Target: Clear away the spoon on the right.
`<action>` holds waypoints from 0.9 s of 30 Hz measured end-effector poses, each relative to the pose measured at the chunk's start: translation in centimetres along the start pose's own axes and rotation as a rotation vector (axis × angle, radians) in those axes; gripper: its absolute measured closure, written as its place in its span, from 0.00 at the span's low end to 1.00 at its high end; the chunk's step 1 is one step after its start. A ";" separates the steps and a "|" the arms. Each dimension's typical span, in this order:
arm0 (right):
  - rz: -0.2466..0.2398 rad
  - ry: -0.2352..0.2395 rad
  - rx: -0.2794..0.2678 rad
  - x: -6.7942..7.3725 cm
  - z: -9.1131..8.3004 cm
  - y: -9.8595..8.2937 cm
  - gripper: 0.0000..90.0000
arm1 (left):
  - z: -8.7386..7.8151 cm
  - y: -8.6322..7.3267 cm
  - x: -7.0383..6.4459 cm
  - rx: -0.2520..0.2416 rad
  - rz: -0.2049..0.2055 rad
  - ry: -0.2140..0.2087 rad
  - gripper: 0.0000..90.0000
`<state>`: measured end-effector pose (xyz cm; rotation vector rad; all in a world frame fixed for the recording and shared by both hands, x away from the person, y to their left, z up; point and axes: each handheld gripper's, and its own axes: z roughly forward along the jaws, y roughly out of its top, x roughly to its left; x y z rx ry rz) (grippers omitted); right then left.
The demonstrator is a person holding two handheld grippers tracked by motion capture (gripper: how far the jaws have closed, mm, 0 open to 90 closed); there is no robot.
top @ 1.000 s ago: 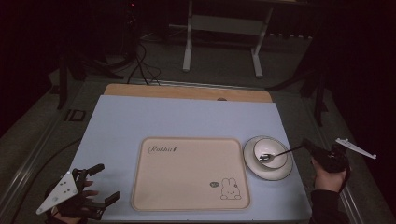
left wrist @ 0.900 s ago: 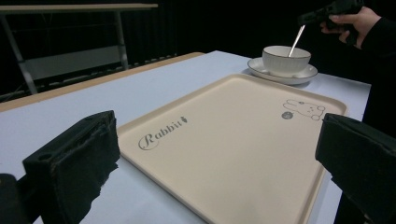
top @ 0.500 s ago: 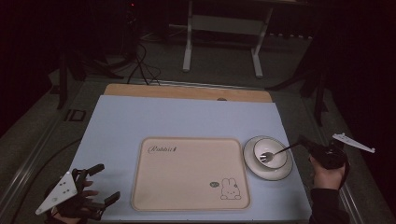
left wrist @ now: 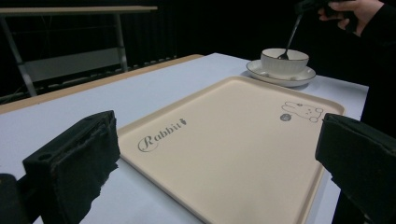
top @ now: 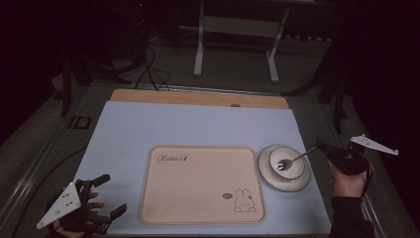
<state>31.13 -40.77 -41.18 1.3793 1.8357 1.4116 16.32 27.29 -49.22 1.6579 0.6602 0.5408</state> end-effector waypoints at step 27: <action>-0.147 0.037 0.007 1.9 -1.8 4.3 0.99 | 0.0 0.0 0.0 -0.001 0.000 -0.006 0.00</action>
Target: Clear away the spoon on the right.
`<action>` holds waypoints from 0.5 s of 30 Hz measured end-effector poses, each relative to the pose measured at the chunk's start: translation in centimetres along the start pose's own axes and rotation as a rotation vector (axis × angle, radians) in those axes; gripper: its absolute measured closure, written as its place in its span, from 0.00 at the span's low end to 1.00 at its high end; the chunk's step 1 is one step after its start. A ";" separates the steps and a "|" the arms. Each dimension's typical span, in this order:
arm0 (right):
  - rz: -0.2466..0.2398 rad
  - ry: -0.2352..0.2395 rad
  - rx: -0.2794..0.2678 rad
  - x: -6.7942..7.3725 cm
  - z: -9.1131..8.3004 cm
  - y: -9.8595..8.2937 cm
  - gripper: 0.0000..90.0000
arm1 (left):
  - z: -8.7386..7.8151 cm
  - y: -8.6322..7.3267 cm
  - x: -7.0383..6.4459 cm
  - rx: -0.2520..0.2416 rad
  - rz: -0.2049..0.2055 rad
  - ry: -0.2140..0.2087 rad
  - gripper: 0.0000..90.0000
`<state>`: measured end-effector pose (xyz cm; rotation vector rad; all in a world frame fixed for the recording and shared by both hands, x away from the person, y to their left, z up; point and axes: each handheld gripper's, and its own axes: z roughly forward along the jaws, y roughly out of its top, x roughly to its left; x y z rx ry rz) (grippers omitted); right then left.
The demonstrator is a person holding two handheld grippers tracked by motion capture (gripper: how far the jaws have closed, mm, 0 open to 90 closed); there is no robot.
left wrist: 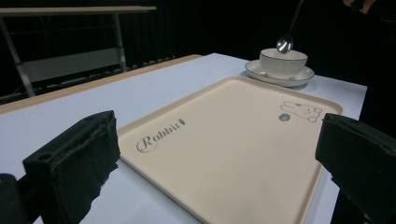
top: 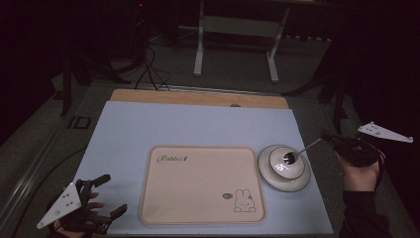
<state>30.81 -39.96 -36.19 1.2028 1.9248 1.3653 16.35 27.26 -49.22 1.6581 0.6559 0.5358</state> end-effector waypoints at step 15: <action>-0.075 0.061 0.011 1.5 0.4 1.9 0.99 | -0.1 0.0 -0.1 -0.004 0.005 -0.004 0.00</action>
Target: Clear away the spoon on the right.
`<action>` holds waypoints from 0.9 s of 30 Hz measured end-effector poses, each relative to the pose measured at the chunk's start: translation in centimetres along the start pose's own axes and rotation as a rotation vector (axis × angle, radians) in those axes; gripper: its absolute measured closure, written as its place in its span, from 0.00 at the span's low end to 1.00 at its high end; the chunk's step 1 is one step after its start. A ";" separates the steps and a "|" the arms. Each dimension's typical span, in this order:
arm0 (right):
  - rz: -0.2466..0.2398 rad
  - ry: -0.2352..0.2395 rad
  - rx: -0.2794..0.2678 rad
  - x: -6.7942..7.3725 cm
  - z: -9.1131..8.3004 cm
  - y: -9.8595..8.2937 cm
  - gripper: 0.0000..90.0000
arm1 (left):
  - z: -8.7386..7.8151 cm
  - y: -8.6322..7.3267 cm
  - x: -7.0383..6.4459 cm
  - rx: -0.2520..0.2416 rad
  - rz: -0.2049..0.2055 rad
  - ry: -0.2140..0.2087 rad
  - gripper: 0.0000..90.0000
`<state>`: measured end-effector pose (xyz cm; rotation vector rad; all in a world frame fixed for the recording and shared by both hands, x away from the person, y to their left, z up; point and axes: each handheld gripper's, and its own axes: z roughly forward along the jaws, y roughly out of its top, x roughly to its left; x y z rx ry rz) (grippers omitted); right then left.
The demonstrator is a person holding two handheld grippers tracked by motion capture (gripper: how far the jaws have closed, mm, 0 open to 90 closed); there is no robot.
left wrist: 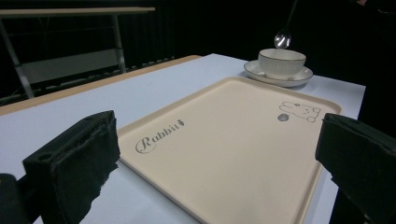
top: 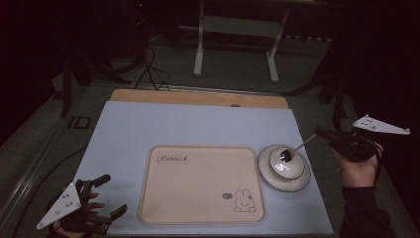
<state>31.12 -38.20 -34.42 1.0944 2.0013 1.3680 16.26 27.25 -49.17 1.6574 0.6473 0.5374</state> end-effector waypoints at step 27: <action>-0.129 0.181 0.037 3.3 2.8 2.4 0.99 | 0.0 0.0 0.0 -0.006 -0.005 -0.012 0.00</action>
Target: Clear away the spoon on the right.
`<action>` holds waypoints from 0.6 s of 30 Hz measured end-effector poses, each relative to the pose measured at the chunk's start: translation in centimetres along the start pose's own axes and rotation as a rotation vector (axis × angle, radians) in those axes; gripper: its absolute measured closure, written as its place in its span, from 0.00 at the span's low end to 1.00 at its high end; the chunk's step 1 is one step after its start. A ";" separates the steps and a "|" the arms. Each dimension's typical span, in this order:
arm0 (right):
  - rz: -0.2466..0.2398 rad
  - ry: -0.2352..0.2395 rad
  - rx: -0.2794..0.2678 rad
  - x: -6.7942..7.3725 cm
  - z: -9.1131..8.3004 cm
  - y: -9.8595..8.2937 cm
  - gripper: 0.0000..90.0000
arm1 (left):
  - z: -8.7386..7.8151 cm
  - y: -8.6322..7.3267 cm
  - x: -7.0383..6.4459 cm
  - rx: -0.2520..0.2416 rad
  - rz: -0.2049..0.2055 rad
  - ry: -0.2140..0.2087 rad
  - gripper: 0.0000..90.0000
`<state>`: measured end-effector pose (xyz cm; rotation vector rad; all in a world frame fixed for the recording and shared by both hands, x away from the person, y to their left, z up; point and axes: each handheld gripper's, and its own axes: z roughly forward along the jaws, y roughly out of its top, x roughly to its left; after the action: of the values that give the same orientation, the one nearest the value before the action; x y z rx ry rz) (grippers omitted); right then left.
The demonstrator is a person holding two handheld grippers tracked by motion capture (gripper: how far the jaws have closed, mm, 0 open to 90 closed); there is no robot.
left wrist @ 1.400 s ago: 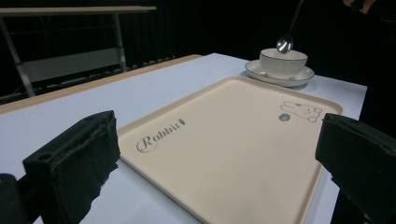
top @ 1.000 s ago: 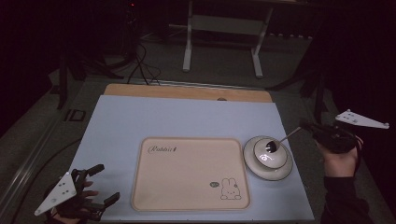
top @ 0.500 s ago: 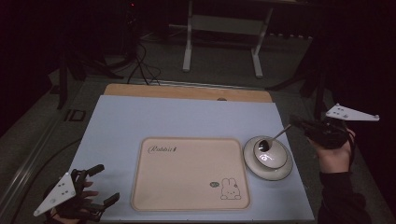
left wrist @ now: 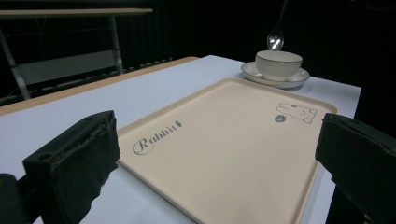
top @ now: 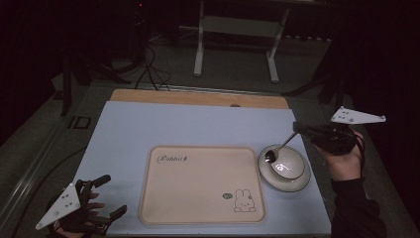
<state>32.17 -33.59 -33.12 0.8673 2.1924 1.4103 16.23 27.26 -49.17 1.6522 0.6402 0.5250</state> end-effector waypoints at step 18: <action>-0.086 0.134 0.046 1.7 2.3 1.2 0.99 | -0.1 0.1 -0.1 -0.004 0.002 -0.001 0.00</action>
<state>32.69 -30.52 -32.97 0.7037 2.3402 1.4188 16.13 27.30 -49.10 1.6493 0.6368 0.5267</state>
